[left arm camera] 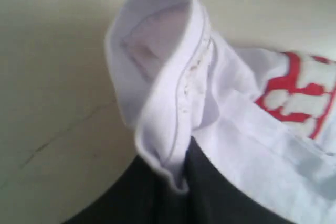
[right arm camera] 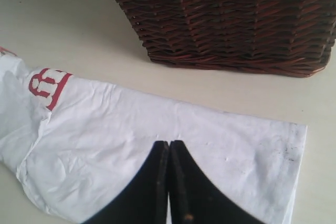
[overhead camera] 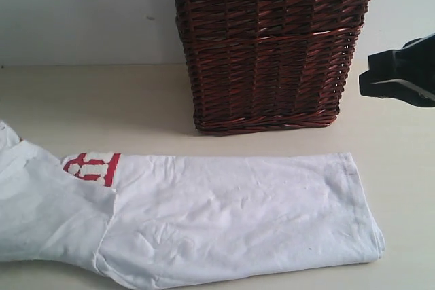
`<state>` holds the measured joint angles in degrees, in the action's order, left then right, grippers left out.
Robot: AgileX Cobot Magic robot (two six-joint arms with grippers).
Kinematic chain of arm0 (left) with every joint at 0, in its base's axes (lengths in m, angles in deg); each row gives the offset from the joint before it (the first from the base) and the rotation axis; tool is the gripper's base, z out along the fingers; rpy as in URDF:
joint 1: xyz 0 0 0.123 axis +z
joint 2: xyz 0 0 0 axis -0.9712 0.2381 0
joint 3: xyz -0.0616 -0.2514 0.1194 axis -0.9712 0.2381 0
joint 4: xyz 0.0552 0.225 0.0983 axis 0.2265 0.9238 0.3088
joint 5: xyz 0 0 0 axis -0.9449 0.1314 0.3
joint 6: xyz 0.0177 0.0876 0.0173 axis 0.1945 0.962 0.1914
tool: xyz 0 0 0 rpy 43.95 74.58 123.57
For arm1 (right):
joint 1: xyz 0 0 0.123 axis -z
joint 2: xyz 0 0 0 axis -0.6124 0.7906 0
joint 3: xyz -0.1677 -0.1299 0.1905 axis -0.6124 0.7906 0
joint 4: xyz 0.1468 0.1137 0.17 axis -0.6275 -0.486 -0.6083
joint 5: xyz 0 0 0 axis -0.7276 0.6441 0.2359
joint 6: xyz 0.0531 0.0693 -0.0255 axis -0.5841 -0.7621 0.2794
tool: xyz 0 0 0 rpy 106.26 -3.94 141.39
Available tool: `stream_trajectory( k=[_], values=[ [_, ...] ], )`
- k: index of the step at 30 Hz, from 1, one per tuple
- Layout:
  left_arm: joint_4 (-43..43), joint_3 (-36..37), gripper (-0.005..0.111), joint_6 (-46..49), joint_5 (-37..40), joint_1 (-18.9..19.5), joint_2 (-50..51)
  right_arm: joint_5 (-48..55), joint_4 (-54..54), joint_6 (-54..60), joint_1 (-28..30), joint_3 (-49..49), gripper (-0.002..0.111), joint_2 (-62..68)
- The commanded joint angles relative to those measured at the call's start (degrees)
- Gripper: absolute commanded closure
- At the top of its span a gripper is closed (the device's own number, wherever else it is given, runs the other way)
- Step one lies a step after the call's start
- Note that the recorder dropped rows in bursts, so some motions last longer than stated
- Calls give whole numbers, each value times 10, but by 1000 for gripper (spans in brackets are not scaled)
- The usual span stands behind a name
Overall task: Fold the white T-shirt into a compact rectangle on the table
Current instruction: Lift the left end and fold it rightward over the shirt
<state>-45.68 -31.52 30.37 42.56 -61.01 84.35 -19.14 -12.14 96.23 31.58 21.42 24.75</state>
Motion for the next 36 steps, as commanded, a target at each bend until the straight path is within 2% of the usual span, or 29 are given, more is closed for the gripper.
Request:
stream_trajectory(
  k=[1,2,4,5,6,7,8,9,10,11,12,14,19,21,26,27,30,33,36],
  values=[
    [-62,-18,107,1,23,-87,-76,-2,-3,5,2,2,108,-3],
    [-73,-18,107,-6,22,-107,-88,-2,-3,5,2,2,108,-3],
    [-116,-18,107,-26,5,-213,-119,1,-3,8,2,2,108,-3],
    [-129,-18,107,-26,-2,-244,-124,2,-3,15,2,2,108,-3],
    [-158,-18,107,-29,-21,-301,-129,2,-3,15,2,2,108,-3],
    [-174,-18,107,-29,-34,-332,-129,3,-3,15,2,2,108,-3],
    [-200,-18,107,-29,-71,-391,-128,6,-3,15,2,2,108,-3],
    [-212,-18,107,-29,-94,-419,-127,9,-3,15,2,2,108,-3],
    [-231,-18,107,-29,-146,-466,-124,10,-3,15,2,2,108,-4],
    [-240,-20,107,-29,-174,-491,-121,10,-3,15,2,2,108,-5],
    [-244,-33,107,-29,-212,-532,-113,10,-3,15,2,2,108,-10],
    [-244,-56,107,-29,-232,-562,-97,10,-3,15,2,2,108,-21],
    [-241,-118,103,-11,-207,-616,-20,8,-2,18,2,2,108,-44],
    [-235,-141,91,-7,-180,-622,12,8,-2,22,2,2,108,-49],
    [-210,-164,32,-11,-136,-622,51,13,-1,25,2,2,102,-49],
    [-194,-165,29,-16,-136,-622,51,13,-1,25,2,2,100,-49],
    [-170,-165,37,-16,-151,-614,43,17,0,25,2,3,93,-49],
    [-146,-165,55,-16,-151,-598,22,20,24,23,2,3,88,-46],
    [-104,-165,70,-16,-137,-586,-8,4,133,-89,2,8,84,-20]
  ],
)
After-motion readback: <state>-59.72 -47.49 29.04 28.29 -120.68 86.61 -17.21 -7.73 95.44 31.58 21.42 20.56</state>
